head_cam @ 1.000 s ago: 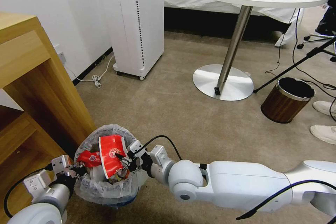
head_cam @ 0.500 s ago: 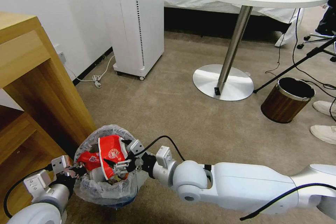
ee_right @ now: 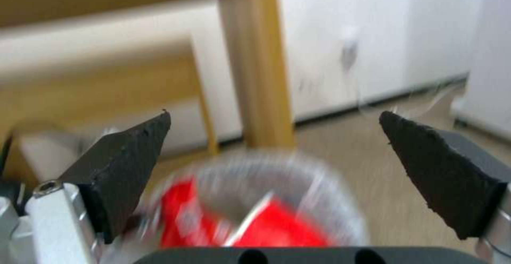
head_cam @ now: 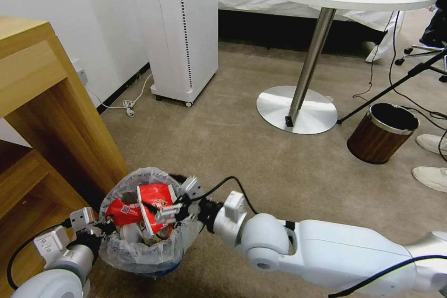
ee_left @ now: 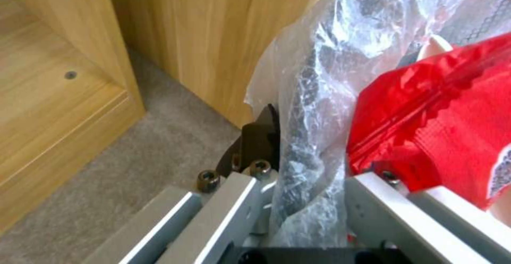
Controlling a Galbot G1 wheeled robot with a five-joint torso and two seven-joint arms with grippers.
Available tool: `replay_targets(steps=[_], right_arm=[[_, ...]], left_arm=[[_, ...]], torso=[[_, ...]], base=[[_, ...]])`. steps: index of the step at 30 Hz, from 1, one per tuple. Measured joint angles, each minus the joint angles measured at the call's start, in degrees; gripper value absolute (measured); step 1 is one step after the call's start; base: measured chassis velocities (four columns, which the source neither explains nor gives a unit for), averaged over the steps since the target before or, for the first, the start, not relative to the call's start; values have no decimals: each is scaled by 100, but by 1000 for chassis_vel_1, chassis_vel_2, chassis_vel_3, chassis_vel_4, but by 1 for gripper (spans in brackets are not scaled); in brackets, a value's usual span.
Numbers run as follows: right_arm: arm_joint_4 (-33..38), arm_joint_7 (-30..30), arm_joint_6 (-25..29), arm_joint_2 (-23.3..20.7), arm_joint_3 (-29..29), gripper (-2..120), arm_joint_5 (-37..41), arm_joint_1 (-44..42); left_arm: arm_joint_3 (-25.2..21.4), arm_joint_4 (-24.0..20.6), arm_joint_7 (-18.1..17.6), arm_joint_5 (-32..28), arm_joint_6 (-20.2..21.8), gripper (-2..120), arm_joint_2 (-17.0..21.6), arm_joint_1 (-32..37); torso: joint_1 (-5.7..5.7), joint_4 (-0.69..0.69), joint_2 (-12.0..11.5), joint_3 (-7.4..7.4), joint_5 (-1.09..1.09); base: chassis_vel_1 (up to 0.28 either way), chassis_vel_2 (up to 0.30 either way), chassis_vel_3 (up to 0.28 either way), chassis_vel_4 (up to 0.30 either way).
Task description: Pick up the trash bin and place the garbage on the floor into it.
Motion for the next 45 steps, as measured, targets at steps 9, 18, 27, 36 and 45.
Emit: replay_targets(steps=[9,18,27,36,45], right_arm=[[539,69,21,-400,2683,100,400,-799],[818,114,-18,-595,4385,100,460,-1695],[943,158,-73,-597,4957,100,385,-2325],[898,202,-77,-513,4974,100,267,-2530],[832,213,-66,-468,4971,100,204,-2619]], left_arm=[[-120,-4,-292,-282,216,1,231,139],[-22,343,-583,-666,397,1,403,55],[84,638,-932,-1159,463,1,490,-59],[147,878,-1138,-1393,461,1,449,-200],[129,1027,-1033,-1213,461,1,443,-241]], torso=[[0,0,0,0,1],[0,1,0,0,-1],[0,1,0,0,1],[0,1,1,-1,3],[0,0,0,0,-2]], base=[[0,0,0,0],[0,0,0,0],[0,0,0,0],[0,0,0,0],[0,0,0,0]])
